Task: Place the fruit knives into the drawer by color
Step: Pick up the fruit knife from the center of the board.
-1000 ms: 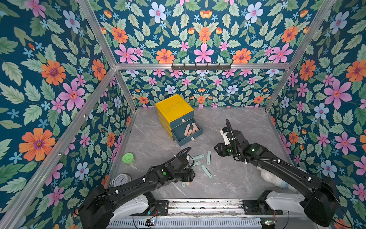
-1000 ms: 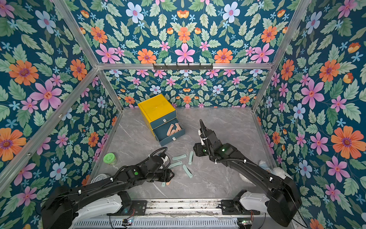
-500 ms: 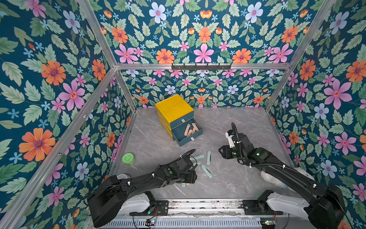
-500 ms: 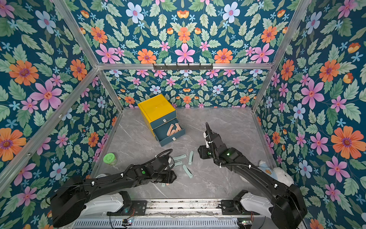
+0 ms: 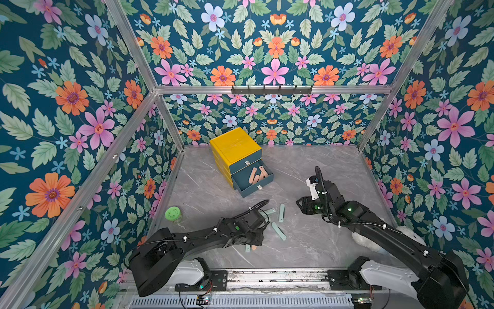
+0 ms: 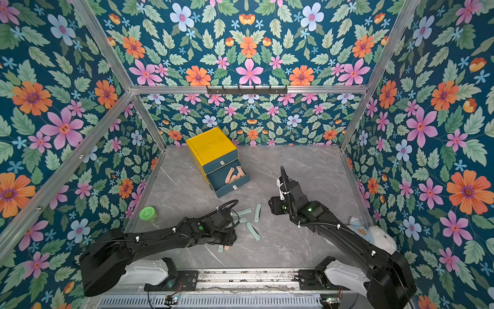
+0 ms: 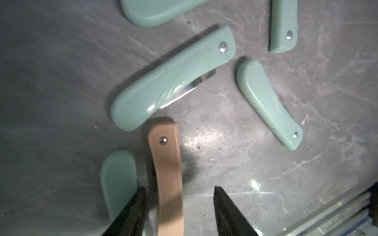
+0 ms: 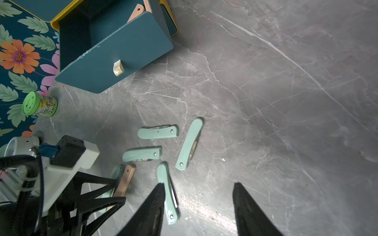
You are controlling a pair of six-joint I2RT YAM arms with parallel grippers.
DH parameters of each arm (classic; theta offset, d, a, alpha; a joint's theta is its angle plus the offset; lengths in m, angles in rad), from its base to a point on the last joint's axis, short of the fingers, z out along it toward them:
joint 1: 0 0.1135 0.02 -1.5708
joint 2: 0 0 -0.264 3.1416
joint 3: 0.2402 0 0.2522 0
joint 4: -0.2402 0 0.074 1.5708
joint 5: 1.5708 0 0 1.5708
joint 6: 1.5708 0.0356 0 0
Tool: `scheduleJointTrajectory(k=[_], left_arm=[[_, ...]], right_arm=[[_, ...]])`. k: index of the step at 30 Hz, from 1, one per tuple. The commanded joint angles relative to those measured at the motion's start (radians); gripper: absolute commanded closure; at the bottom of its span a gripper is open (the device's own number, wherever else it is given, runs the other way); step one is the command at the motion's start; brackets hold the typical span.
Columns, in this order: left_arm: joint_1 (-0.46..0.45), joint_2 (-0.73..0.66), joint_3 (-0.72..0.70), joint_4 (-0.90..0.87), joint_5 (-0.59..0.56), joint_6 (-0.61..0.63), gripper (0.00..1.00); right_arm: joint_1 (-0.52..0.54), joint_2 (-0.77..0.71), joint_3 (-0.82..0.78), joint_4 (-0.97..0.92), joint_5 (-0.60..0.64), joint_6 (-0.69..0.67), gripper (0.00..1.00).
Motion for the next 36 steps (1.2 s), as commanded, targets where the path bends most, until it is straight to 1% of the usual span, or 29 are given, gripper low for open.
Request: scheduleJointTrajectory(k=[1, 9, 13, 17, 20, 23, 27, 30, 33, 36], left_arm=[[-0.014, 0.028, 0.023, -0.076, -0.075, 0.054, 0.46], [-0.096, 0.154, 0.087, -0.117, -0.157, 0.072, 0.53], [-0.111, 0.2, 0.096, -0.14, -0.18, 0.062, 0.61], [-0.14, 0.228, 0.109, -0.154, -0.207, 0.065, 0.64], [-0.158, 0.249, 0.123, -0.174, -0.233, 0.064, 0.73], [-0.163, 0.232, 0.129, -0.179, -0.246, 0.059, 0.78], [-0.163, 0.173, 0.153, -0.188, -0.263, 0.056, 0.79], [-0.163, 0.12, 0.2, -0.216, -0.281, 0.058, 0.79], [-0.162, 0.051, 0.259, -0.247, -0.335, 0.058, 0.78], [-0.138, -0.001, 0.326, -0.286, -0.427, 0.078, 0.77]], right_arm=[[-0.003, -0.012, -0.004, 0.02, -0.001, 0.013, 0.44], [-0.016, -0.041, -0.017, 0.017, 0.005, 0.013, 0.44], [-0.019, -0.052, -0.02, 0.017, 0.004, 0.013, 0.44], [-0.022, -0.056, -0.018, 0.018, 0.006, 0.013, 0.44], [-0.024, -0.057, -0.019, 0.02, 0.007, 0.016, 0.44], [-0.025, -0.053, -0.017, 0.022, 0.006, 0.018, 0.44], [-0.026, -0.056, -0.02, 0.025, 0.011, 0.025, 0.44], [-0.027, -0.061, -0.021, 0.025, 0.018, 0.026, 0.44], [-0.029, -0.06, -0.025, 0.031, 0.012, 0.028, 0.44], [-0.028, -0.057, -0.027, 0.038, 0.005, 0.03, 0.44]])
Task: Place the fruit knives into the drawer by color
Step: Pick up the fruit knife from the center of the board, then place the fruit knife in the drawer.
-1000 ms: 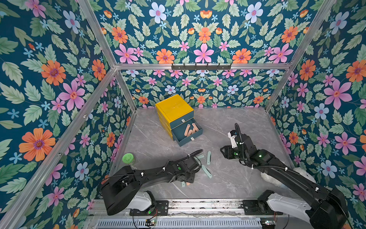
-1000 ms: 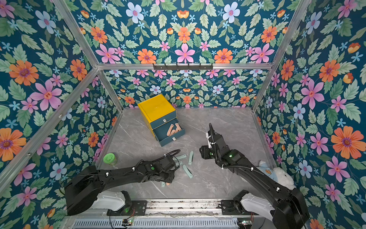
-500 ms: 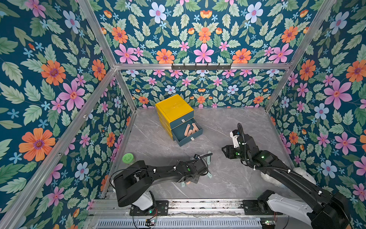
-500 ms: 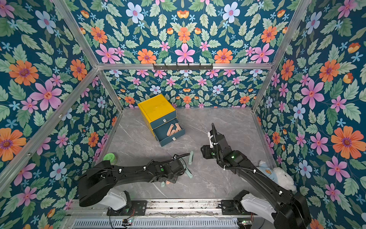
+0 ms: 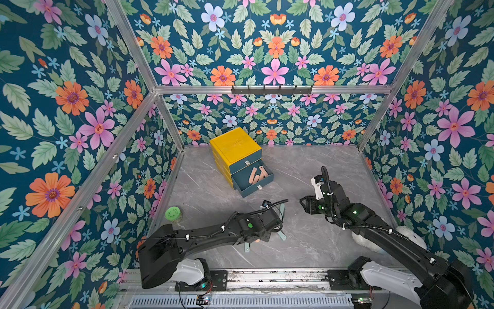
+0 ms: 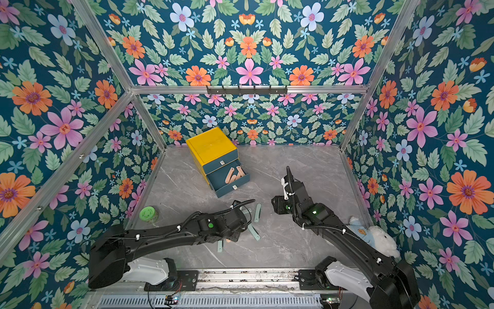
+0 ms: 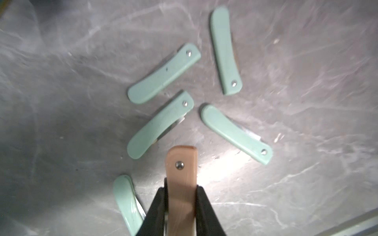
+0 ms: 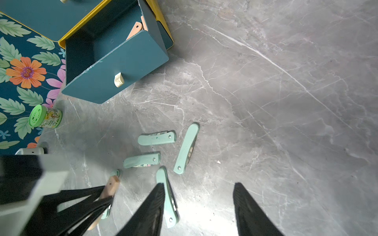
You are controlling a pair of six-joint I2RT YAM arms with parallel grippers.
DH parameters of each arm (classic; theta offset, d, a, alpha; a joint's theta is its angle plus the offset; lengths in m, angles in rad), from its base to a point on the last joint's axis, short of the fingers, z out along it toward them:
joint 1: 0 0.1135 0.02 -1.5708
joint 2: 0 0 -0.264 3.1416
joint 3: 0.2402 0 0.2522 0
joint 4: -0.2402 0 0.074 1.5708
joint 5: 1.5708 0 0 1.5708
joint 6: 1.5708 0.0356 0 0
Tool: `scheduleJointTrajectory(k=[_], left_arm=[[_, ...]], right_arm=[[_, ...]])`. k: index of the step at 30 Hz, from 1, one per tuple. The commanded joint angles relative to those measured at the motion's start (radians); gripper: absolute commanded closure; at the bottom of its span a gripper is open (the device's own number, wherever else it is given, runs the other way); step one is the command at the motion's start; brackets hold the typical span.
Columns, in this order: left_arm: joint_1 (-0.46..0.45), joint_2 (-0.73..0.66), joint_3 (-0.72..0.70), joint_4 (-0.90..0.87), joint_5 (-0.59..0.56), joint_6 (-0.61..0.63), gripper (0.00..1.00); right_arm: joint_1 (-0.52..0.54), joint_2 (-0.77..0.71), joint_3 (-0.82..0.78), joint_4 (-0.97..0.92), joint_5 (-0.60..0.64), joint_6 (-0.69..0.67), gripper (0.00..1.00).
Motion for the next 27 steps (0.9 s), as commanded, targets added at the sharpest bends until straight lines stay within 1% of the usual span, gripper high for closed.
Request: scheduleJointTrajectory(k=[1, 3, 7, 9, 12, 14, 19, 22, 25, 27], left_arm=[[0.033, -0.04, 0.064, -0.072, -0.135, 0.036, 0.77], [0.076, -0.049, 0.12, -0.071, -0.184, 0.086, 0.77], [0.197, -0.026, 0.242, -0.033, -0.262, 0.207, 0.76], [0.243, 0.009, 0.312, -0.003, -0.291, 0.276, 0.75], [0.285, 0.105, 0.42, 0.023, -0.395, 0.382, 0.75], [0.313, 0.176, 0.474, 0.054, -0.444, 0.448, 0.75], [0.376, 0.334, 0.565, 0.095, -0.465, 0.543, 0.75], [0.393, 0.4, 0.598, 0.092, -0.46, 0.559, 0.75], [0.404, 0.436, 0.606, 0.093, -0.42, 0.548, 0.74], [0.405, 0.455, 0.605, 0.087, -0.396, 0.539, 0.71]], right_arm=[[0.0, 0.003, -0.005, 0.035, 0.001, 0.014, 0.44], [0.0, 0.005, -0.006, 0.041, 0.001, 0.015, 0.44], [-0.002, 0.015, -0.009, 0.045, -0.003, 0.014, 0.44], [-0.006, 0.015, -0.014, 0.045, -0.006, 0.01, 0.44], [-0.009, 0.01, -0.03, 0.05, -0.008, 0.01, 0.44], [-0.009, 0.004, -0.04, 0.05, -0.01, 0.016, 0.44], [-0.011, -0.023, -0.048, 0.047, -0.014, 0.018, 0.44], [-0.011, -0.037, -0.05, 0.042, -0.011, 0.016, 0.44], [-0.011, -0.045, -0.049, 0.043, -0.02, 0.017, 0.44], [-0.011, -0.049, -0.048, 0.047, -0.023, 0.017, 0.44]])
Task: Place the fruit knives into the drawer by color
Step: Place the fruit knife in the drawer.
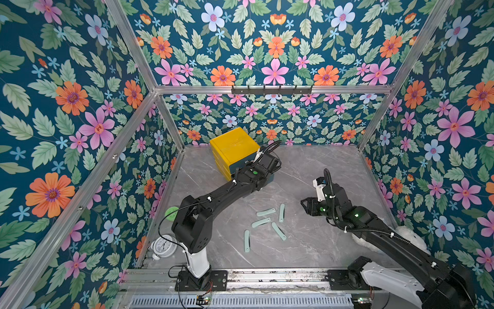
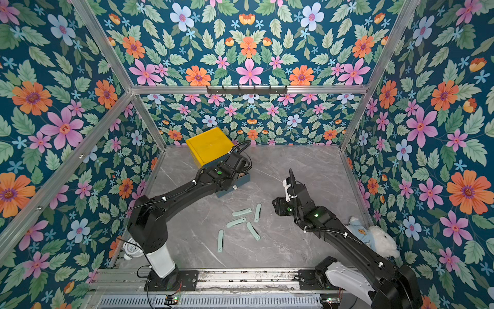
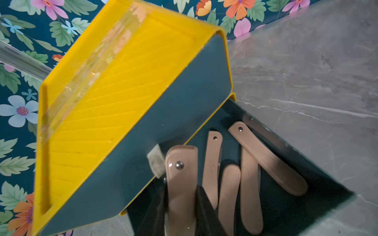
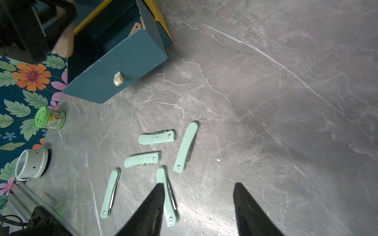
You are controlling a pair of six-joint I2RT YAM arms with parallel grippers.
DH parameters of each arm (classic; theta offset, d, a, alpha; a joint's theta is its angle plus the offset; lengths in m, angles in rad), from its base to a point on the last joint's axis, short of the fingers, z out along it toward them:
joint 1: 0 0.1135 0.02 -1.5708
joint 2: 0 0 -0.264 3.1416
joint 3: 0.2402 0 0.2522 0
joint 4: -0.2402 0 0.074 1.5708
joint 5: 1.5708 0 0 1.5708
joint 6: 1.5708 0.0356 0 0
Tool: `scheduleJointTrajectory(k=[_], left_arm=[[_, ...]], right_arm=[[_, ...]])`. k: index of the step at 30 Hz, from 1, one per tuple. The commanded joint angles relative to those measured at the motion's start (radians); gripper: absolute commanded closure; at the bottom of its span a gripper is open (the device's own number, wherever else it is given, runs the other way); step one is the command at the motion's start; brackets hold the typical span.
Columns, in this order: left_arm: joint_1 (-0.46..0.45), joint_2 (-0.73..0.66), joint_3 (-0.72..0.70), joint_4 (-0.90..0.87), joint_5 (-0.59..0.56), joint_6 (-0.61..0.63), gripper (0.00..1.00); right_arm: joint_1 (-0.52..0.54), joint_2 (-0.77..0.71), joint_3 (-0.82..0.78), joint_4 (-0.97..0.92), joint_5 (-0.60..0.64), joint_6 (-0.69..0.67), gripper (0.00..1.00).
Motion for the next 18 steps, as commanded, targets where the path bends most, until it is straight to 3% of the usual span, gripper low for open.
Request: scheduleJointTrajectory(k=[1, 3, 10, 14, 18], left_arm=[[0.005, 0.022, 0.004, -0.003, 0.032, 0.004, 0.69], [0.004, 0.03, -0.001, -0.003, 0.05, -0.006, 0.64], [0.005, -0.026, 0.003, 0.005, 0.127, -0.058, 0.3], [0.017, -0.125, 0.051, 0.046, 0.253, -0.064, 0.12], [0.119, -0.162, 0.121, 0.071, 0.445, -0.099, 0.04]], right_arm=[[0.001, -0.006, 0.002, 0.02, -0.011, 0.009, 0.43], [0.0, -0.004, 0.005, 0.032, -0.024, 0.01, 0.43], [0.0, 0.019, 0.018, 0.117, -0.134, 0.018, 0.4], [0.0, 0.059, 0.023, 0.189, -0.196, 0.046, 0.4], [0.002, 0.139, 0.038, 0.257, -0.253, 0.095, 0.4]])
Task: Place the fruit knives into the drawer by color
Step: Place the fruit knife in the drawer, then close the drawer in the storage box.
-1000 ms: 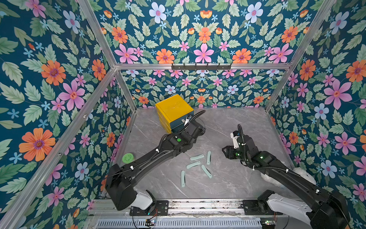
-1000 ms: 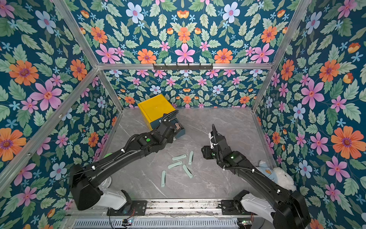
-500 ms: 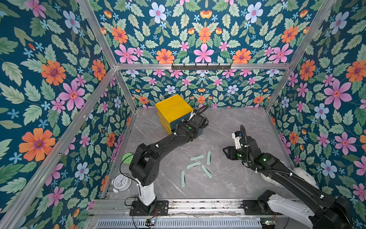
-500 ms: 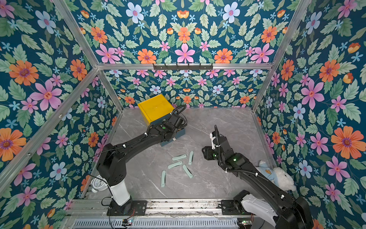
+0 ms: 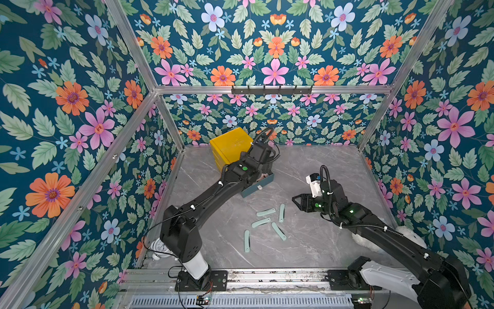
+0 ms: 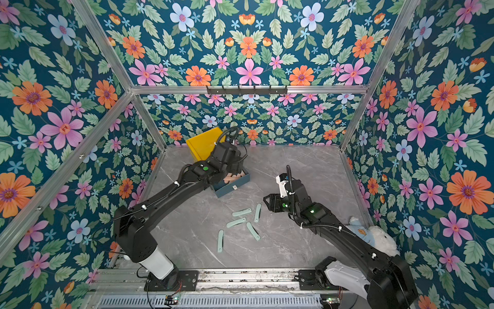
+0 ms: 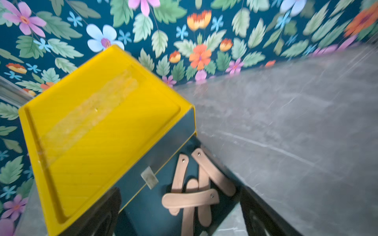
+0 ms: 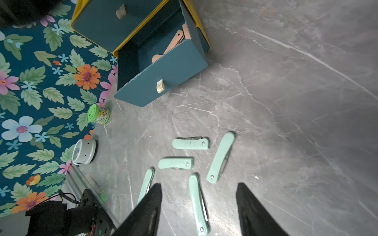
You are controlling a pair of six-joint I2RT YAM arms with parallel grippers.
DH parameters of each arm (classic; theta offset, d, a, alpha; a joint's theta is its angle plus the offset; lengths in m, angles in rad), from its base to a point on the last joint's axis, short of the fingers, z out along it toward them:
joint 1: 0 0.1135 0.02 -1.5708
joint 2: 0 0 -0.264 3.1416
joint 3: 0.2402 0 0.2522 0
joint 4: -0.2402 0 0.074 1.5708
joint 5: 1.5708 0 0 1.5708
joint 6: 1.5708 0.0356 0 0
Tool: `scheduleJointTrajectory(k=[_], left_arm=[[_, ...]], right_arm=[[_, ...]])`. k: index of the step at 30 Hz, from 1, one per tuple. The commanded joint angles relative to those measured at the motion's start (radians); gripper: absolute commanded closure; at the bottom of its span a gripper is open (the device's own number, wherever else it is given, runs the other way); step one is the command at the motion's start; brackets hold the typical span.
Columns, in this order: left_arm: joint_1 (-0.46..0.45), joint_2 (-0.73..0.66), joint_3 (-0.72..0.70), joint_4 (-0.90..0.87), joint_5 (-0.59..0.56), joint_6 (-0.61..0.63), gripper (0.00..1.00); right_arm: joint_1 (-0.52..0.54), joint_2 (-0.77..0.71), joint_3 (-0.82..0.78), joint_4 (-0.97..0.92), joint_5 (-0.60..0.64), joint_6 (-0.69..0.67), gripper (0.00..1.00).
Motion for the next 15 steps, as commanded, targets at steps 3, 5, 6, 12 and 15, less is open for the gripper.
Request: scheduleJointTrajectory(k=[3, 5, 6, 12, 15], left_arm=[[0.154, 0.018, 0.059, 0.043, 0.266, -0.066, 0.04], [0.211, 0.051, 0.07, 0.047, 0.331, -0.091, 0.03], [0.231, 0.067, 0.073, 0.05, 0.356, -0.104, 0.03], [0.284, 0.129, 0.055, 0.075, 0.394, -0.151, 0.03], [0.294, 0.146, 0.044, 0.079, 0.4, -0.163, 0.03]], right_arm=[[0.027, 0.094, 0.032, 0.135, -0.069, 0.08, 0.41], [0.055, 0.136, 0.06, 0.151, -0.057, 0.093, 0.41], [0.067, 0.159, 0.075, 0.154, -0.049, 0.099, 0.41], [0.119, 0.318, 0.174, 0.208, -0.029, 0.173, 0.41], [0.122, 0.398, 0.22, 0.228, -0.026, 0.216, 0.41]])
